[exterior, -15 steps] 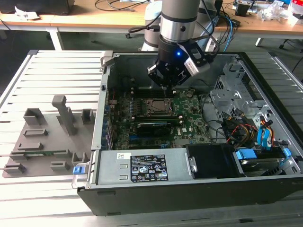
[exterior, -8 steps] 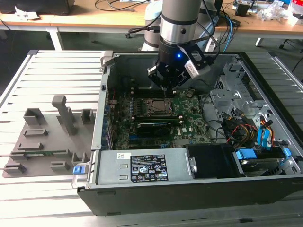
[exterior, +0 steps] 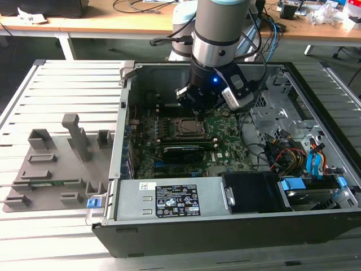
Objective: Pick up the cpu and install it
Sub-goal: 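Install the second cpu locking lever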
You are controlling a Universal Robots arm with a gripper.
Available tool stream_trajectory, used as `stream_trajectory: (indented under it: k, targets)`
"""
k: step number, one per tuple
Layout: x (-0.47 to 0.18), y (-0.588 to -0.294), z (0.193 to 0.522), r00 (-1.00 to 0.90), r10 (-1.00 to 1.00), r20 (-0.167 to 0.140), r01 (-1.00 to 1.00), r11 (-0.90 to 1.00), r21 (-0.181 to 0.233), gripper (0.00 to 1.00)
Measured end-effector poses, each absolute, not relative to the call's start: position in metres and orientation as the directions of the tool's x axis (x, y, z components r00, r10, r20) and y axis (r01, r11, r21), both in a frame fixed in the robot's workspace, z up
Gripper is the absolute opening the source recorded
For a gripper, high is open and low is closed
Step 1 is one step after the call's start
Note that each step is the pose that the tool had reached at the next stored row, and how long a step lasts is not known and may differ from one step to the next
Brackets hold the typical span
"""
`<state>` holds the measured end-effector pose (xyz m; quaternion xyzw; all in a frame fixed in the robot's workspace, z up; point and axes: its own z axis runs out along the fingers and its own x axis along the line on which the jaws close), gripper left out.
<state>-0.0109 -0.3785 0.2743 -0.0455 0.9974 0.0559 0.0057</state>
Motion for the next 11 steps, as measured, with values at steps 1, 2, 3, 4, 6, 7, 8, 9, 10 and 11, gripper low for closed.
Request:
stream_trajectory:
  k: [1, 2, 3, 4, 6, 7, 8, 9, 10, 11]
  targets:
    - [-0.0109, -0.3806, 0.2736, -0.996, -0.090, -0.016, -0.091, 0.990, 0.111, 0.11]
    - [-0.0109, -0.3822, 0.2729, -0.996, -0.090, -0.016, -0.091, 0.990, 0.111, 0.11]
    - [-0.0113, -0.3830, 0.2722, -0.996, -0.090, -0.016, -0.091, 0.990, 0.111, 0.11]
    - [-0.0120, -0.3832, 0.2718, -0.996, -0.090, -0.016, -0.091, 0.990, 0.111, 0.11]
    - [-0.0143, -0.3832, 0.2700, -0.996, -0.090, -0.016, -0.091, 0.990, 0.111, 0.11]
    - [-0.0155, -0.3832, 0.2685, -0.996, -0.090, -0.016, -0.091, 0.990, 0.111, 0.11]
    - [-0.0158, -0.3833, 0.2677, -0.996, -0.090, -0.016, -0.091, 0.990, 0.111, 0.11]
    - [-0.0158, -0.3833, 0.2670, -0.996, -0.090, -0.016, -0.092, 0.990, 0.111, 0.11]
    - [-0.0159, -0.3833, 0.2663, -0.996, -0.090, -0.016, -0.091, 0.990, 0.111, 0.11]
    - [-0.0159, -0.3832, 0.2659, -0.996, -0.090, -0.016, -0.091, 0.990, 0.111, 0.11]
